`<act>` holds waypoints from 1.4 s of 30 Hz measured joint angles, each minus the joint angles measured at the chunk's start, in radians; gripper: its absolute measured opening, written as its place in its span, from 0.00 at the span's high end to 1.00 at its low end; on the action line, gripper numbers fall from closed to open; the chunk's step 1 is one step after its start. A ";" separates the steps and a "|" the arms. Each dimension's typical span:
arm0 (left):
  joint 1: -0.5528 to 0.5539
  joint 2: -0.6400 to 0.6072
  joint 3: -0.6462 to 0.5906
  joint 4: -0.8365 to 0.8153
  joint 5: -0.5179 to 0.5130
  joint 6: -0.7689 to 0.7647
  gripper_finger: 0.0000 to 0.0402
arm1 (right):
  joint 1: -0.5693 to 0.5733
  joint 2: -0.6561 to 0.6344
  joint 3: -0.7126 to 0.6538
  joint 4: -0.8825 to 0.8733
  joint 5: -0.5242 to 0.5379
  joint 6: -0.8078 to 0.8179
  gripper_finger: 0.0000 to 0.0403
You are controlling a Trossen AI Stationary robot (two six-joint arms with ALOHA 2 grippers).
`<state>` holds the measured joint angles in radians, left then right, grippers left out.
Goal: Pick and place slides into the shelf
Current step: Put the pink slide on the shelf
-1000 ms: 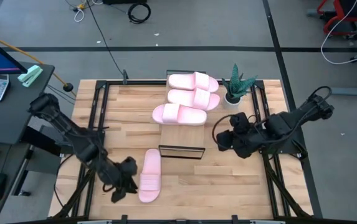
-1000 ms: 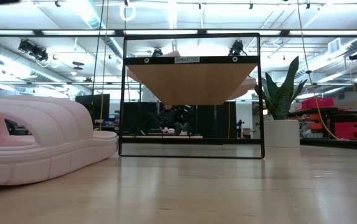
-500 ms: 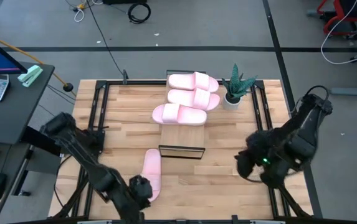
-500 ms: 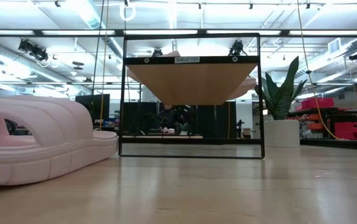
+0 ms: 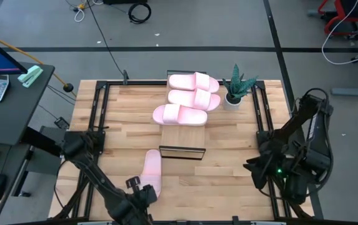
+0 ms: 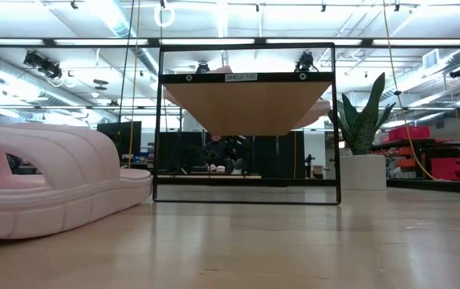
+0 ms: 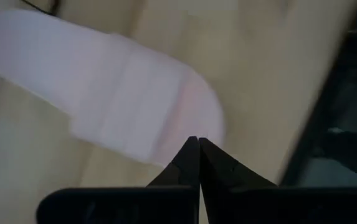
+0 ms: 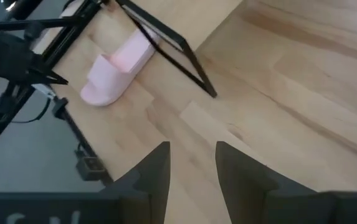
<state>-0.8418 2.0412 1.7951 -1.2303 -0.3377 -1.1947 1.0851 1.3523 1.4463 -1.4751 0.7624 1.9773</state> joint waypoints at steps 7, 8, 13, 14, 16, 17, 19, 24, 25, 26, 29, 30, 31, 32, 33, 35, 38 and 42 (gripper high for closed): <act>-0.023 0.059 -0.002 -0.070 -0.055 -0.058 0.92 | 0.004 0.001 -0.105 0.019 0.002 0.141 0.67; -0.027 0.068 -0.003 -0.065 -0.059 -0.057 0.90 | 0.005 0.001 -0.120 0.032 -0.002 0.157 0.67; -0.033 0.101 -0.003 -0.039 -0.108 -0.062 0.76 | 0.005 0.001 -0.185 0.137 -0.005 0.179 0.67; -0.033 0.107 -0.003 -0.045 -0.110 -0.070 0.73 | 0.005 0.001 -0.196 0.158 -0.004 0.179 0.67; -0.031 0.120 -0.003 -0.052 -0.113 -0.078 0.67 | 0.004 0.001 -0.213 0.191 -0.004 0.180 0.67; -0.031 0.126 -0.003 -0.053 -0.113 -0.077 0.64 | 0.004 0.001 -0.218 0.203 -0.004 0.180 0.67; -0.031 0.142 -0.003 -0.053 -0.113 -0.077 0.58 | 0.004 0.001 -0.226 0.211 -0.004 0.180 0.67; -0.031 0.171 -0.003 -0.063 -0.112 -0.043 0.47 | 0.003 0.001 -0.226 0.213 -0.004 0.179 0.67; -0.031 0.173 -0.003 -0.062 -0.112 -0.023 0.45 | 0.003 0.001 -0.226 0.213 -0.004 0.179 0.67; -0.031 0.173 -0.003 -0.064 -0.111 -0.003 0.44 | 0.004 0.001 -0.226 0.213 -0.004 0.179 0.67; -0.024 0.173 -0.003 -0.088 -0.111 0.020 0.41 | 0.003 0.001 -0.226 0.213 -0.003 0.179 0.67; -0.020 0.173 -0.003 -0.101 -0.111 0.020 0.41 | 0.003 0.001 -0.226 0.213 -0.003 0.179 0.67; -0.018 0.173 -0.003 -0.125 -0.111 0.015 0.41 | 0.003 0.001 -0.226 0.213 -0.003 0.179 0.67; -0.013 0.173 -0.003 -0.147 -0.113 0.003 0.41 | 0.003 0.001 -0.226 0.213 -0.003 0.179 0.67; -0.010 0.173 -0.003 -0.160 -0.114 0.000 0.42 | 0.003 0.001 -0.226 0.213 -0.003 0.179 0.67; -0.001 0.173 -0.003 -0.171 -0.122 -0.003 0.44 | 0.003 0.001 -0.226 0.213 -0.001 0.179 0.67; 0.008 0.173 -0.003 -0.156 -0.142 0.004 0.46 | 0.003 0.001 -0.226 0.213 0.008 0.179 0.67; 0.010 0.173 -0.003 -0.130 -0.149 0.010 0.48 | 0.003 0.001 -0.226 0.212 0.014 0.179 0.67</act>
<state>-0.8322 2.2147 1.7916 -1.3602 -0.4868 -1.1851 1.0885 1.3529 1.2201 -1.2628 0.7769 2.1559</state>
